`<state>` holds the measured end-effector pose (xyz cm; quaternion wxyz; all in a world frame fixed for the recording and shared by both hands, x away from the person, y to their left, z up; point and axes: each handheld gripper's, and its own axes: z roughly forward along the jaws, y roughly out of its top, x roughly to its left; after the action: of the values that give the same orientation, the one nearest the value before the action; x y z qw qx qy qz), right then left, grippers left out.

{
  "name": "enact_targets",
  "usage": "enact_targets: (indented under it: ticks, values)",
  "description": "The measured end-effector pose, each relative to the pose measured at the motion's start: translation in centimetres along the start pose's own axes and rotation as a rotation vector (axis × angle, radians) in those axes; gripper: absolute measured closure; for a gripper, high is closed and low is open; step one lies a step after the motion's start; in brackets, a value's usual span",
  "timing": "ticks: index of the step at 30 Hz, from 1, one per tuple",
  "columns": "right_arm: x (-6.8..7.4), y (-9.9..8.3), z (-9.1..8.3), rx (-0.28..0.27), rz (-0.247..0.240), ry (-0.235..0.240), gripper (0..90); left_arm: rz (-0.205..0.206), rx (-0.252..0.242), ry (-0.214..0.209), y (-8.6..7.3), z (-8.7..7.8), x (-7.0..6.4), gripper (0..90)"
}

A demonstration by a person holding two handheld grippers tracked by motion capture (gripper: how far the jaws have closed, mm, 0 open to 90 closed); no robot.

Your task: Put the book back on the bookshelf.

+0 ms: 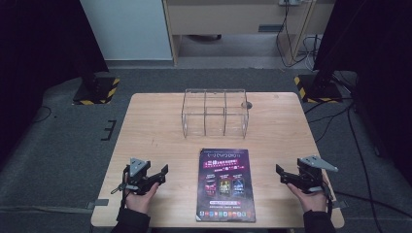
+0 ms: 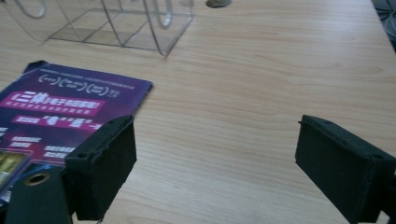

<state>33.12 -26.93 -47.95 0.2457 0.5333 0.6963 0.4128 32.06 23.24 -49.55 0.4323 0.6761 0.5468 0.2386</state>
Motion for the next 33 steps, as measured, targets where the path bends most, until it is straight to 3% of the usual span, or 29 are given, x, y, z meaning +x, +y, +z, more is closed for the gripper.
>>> enact_targets:
  ticks: [5,15,17,24,28,33]
  values:
    - [1.2,0.6,0.3,0.005,-0.017,0.026,13.9,-0.001,-0.007,-0.017,0.4,0.1,-0.8,25.7]
    - [3.4,1.3,1.7,0.018,-0.056,0.073,14.8,-0.002,0.028,-0.087,0.6,1.8,-3.7,29.7]
    - [4.0,0.8,2.3,0.036,-0.065,0.097,14.8,0.004,0.049,-0.107,0.3,2.6,-4.6,31.4]
    - [5.1,-0.1,3.2,0.067,-0.076,0.111,14.8,0.024,0.089,-0.155,-0.4,3.9,-6.5,34.3]
    - [6.3,-0.9,4.0,0.106,-0.108,0.128,16.8,0.037,0.133,-0.191,-1.2,5.2,-8.0,36.7]
    - [6.9,-1.4,4.3,0.124,-0.11,0.143,19.5,0.047,0.159,-0.204,-1.6,5.9,-8.7,38.7]
